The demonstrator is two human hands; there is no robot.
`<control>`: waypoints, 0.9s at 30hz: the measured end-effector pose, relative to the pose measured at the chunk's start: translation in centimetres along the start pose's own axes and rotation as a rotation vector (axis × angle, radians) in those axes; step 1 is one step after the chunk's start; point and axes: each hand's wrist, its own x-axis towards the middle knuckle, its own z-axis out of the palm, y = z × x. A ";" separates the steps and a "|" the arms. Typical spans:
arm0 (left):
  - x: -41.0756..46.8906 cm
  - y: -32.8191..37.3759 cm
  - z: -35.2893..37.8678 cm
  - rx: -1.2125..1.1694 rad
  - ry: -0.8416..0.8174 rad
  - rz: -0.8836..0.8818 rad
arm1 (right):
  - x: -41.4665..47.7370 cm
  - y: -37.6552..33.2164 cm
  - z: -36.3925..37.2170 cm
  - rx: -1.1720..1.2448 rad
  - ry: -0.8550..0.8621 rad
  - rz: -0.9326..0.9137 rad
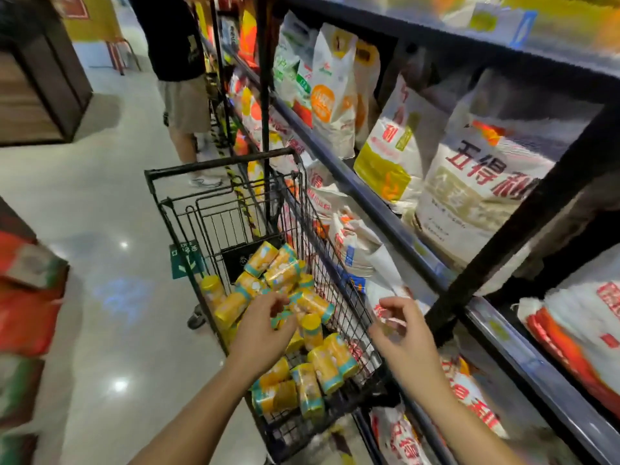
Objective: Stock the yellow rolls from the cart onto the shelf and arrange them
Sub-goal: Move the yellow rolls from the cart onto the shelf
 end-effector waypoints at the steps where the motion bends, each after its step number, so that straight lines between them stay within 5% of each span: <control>1: 0.0 -1.1 0.1 -0.003 0.001 -0.041 | 0.6 0.9 0.9 0.006 -0.031 0.037; 8: 1.0 -7.3 2.0 -0.010 0.014 -0.309 | 5.3 7.9 6.9 -0.071 -0.249 0.237; 12: 2.6 -10.1 3.9 -0.001 0.047 -0.470 | 8.8 12.1 10.1 -0.182 -0.343 0.199; 20: 6.4 -15.9 9.2 -0.062 -0.028 -0.778 | 15.2 19.1 16.5 -0.423 -0.730 0.357; 27: 8.1 -20.8 12.1 -0.104 -0.034 -0.988 | 18.9 23.6 21.4 -0.749 -0.954 0.264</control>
